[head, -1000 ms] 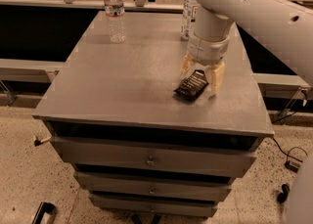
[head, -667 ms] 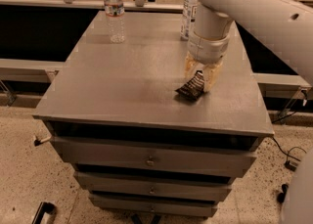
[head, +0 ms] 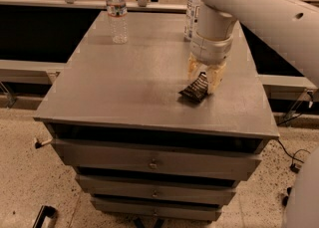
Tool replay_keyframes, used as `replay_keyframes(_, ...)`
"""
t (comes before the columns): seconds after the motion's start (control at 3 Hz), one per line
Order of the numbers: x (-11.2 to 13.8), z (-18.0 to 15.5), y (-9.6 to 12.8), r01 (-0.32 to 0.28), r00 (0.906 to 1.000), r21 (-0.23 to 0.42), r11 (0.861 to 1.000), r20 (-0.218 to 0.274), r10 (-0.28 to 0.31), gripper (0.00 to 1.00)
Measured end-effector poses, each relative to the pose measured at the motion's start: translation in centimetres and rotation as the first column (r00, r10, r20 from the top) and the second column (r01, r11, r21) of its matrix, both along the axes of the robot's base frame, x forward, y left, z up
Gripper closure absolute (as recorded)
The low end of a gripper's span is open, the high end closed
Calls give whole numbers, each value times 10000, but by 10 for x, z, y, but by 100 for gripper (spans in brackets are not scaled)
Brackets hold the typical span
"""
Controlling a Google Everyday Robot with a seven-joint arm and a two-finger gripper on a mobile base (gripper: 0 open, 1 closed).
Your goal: Move rxbar chocolate near water bottle
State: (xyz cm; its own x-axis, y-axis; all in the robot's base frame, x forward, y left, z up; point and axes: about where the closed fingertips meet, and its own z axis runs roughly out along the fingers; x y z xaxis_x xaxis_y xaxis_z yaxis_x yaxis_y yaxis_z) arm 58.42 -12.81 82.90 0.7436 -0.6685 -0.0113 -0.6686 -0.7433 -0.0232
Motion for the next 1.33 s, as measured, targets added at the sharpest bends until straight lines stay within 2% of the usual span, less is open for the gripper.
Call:
replay_keyframes(0.33, 9, 5, 8, -174, 9992, 159, 9997, 353, 168, 100)
replay_keyframes(0.67, 25, 22, 21, -633, 9935, 317, 9975, 969, 600, 100)
replay_keyframes(1.33, 61, 50, 43, -924, 9685, -57, 9957, 2316, 912, 100)
